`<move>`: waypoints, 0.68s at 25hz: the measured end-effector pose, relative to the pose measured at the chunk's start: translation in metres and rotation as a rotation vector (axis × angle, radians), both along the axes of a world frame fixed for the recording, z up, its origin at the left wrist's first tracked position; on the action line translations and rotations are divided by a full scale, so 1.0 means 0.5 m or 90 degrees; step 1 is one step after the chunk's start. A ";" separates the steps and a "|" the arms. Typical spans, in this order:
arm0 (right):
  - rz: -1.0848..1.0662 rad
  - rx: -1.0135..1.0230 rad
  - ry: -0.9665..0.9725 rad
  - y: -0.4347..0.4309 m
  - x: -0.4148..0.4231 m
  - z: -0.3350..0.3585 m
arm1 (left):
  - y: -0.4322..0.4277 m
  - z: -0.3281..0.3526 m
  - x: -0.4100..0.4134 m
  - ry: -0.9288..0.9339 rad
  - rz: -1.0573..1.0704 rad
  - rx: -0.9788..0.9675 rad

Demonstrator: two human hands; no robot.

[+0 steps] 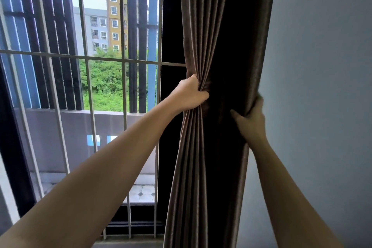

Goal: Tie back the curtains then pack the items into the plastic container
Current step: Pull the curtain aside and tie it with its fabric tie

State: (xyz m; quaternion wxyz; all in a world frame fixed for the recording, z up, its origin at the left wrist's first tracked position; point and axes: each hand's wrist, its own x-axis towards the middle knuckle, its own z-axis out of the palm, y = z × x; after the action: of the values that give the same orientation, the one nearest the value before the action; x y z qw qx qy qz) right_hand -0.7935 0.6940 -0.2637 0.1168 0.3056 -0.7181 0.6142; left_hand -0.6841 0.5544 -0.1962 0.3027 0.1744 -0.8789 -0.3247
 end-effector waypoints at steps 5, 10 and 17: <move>0.224 0.261 0.119 -0.049 0.038 -0.091 | -0.006 0.000 -0.012 -0.015 0.030 -0.018; 0.294 0.264 0.071 -0.066 0.052 -0.157 | 0.001 -0.007 -0.012 -0.022 0.045 -0.026; 0.456 0.200 -0.004 -0.082 0.071 -0.172 | 0.027 -0.025 -0.023 -0.017 0.055 -0.066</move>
State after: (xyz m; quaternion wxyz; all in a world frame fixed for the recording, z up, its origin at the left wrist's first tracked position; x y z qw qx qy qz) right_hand -0.7581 0.6531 -0.3496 -0.1555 0.5494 -0.6514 0.4996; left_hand -0.6958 0.5680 -0.2089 0.3135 0.2000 -0.8903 -0.2629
